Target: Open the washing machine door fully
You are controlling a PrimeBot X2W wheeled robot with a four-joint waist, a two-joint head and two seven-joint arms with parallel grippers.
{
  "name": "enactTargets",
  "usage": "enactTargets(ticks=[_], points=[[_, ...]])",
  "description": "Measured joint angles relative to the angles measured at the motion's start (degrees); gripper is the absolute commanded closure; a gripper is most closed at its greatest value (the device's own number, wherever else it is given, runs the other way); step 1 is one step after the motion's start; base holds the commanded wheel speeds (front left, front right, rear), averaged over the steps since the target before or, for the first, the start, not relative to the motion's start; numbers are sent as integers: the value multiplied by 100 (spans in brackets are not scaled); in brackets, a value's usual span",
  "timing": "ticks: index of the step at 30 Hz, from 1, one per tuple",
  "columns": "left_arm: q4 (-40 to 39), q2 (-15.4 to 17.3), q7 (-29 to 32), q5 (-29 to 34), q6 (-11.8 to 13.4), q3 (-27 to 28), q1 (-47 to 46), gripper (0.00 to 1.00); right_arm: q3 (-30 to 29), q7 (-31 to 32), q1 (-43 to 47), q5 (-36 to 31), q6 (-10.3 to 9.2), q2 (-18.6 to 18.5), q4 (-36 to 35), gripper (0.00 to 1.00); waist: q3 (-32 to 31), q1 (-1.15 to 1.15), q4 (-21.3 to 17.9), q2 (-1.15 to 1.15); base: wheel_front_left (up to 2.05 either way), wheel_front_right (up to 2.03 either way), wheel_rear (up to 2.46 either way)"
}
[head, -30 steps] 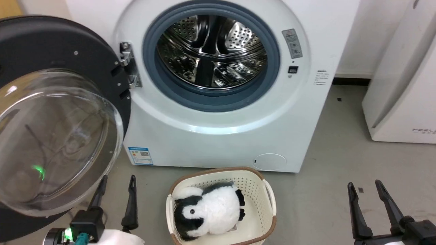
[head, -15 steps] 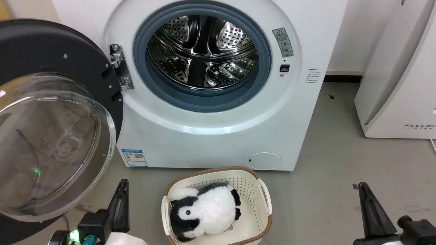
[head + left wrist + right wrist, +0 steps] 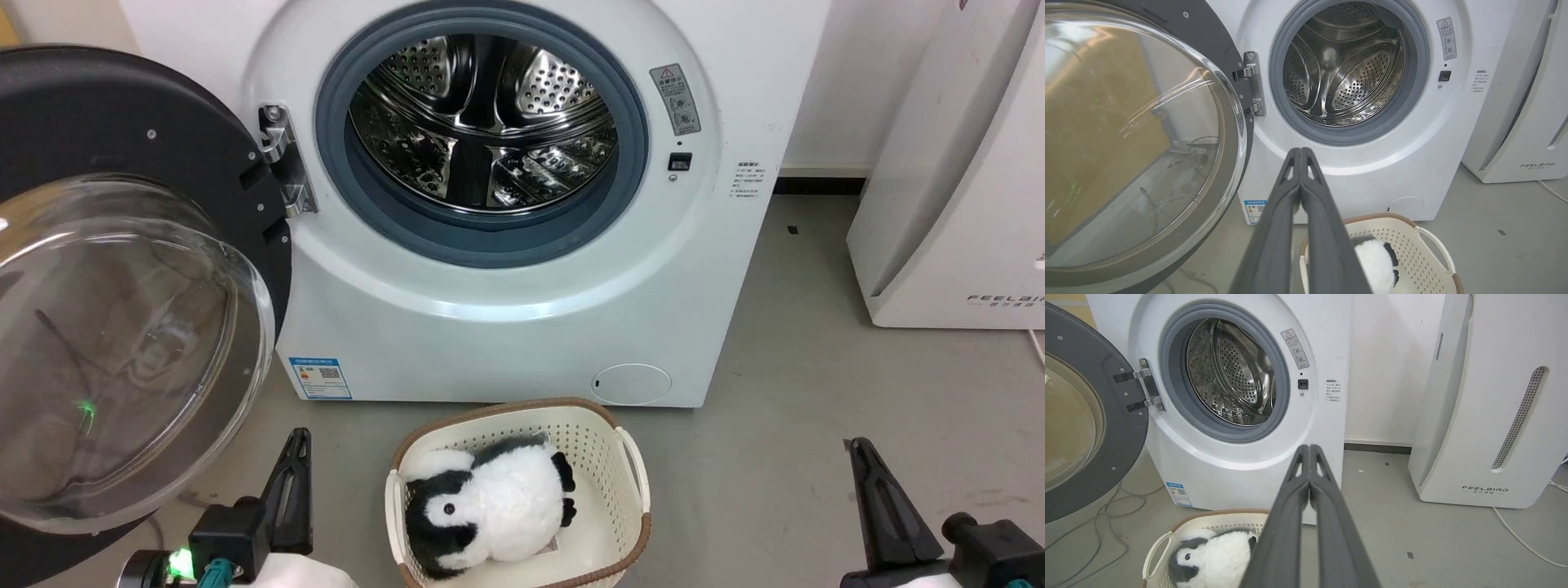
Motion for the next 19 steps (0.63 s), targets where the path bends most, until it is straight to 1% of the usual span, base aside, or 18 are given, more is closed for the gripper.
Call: enactTargets(ticks=[19], points=[[-94,0,240,0,65,-33,-9,100,55,237,-123,-59,0,0,-5,100,30,1,-38,0,0,0,0]])
